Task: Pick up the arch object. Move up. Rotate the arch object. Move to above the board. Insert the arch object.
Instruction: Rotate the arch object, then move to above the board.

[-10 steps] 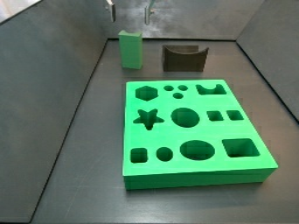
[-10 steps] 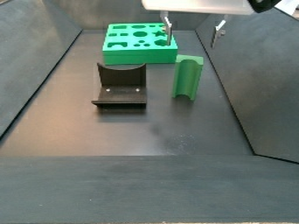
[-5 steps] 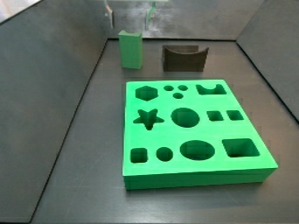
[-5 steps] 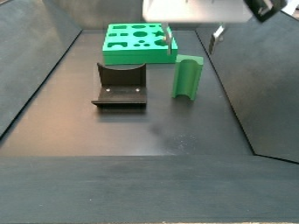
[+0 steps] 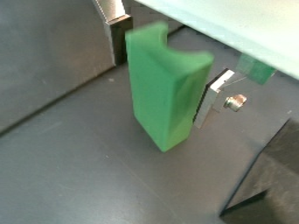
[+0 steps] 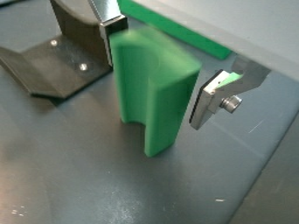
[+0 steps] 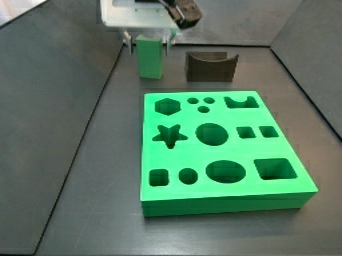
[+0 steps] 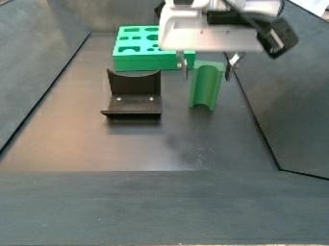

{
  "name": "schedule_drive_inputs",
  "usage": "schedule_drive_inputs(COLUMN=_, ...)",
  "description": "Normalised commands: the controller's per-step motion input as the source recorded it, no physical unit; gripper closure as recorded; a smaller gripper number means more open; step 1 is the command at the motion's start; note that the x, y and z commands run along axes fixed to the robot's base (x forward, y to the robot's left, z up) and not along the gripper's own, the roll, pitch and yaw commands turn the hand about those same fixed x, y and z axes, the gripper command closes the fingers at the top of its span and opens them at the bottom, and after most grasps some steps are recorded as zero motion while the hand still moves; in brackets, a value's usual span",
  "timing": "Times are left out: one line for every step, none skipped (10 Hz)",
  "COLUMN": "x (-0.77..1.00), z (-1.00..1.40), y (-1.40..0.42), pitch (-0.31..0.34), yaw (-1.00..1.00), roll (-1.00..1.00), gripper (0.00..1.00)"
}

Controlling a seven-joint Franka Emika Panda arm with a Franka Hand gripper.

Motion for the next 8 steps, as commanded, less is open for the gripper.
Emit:
schedule_drive_inputs(x=0.04, z=-0.19, y=0.00, pitch=-0.033, yaw=0.04, roll=0.00, gripper=0.00)
schedule_drive_inputs(x=0.00, z=0.00, y=0.00, pitch=-0.019, yaw=0.04, roll=-0.01, gripper=1.00)
schedule_drive_inputs(x=-0.21, z=1.00, y=-0.05, pitch=0.328, yaw=-0.08, roll=0.03, gripper=1.00)
schedule_drive_inputs(x=-0.21, z=1.00, y=-0.05, pitch=0.316, yaw=-0.08, roll=0.03, gripper=1.00)
schedule_drive_inputs(x=-0.20, z=1.00, y=-0.04, pitch=0.242, yaw=-0.07, roll=0.04, gripper=1.00)
schedule_drive_inputs(x=-0.19, z=1.00, y=-0.04, pitch=0.172, yaw=-0.06, roll=0.05, gripper=1.00)
schedule_drive_inputs(x=-0.18, z=1.00, y=-0.04, pitch=0.101, yaw=-0.04, roll=0.05, gripper=1.00)
schedule_drive_inputs(x=-0.18, z=1.00, y=-0.04, pitch=0.067, yaw=-0.03, roll=0.05, gripper=1.00)
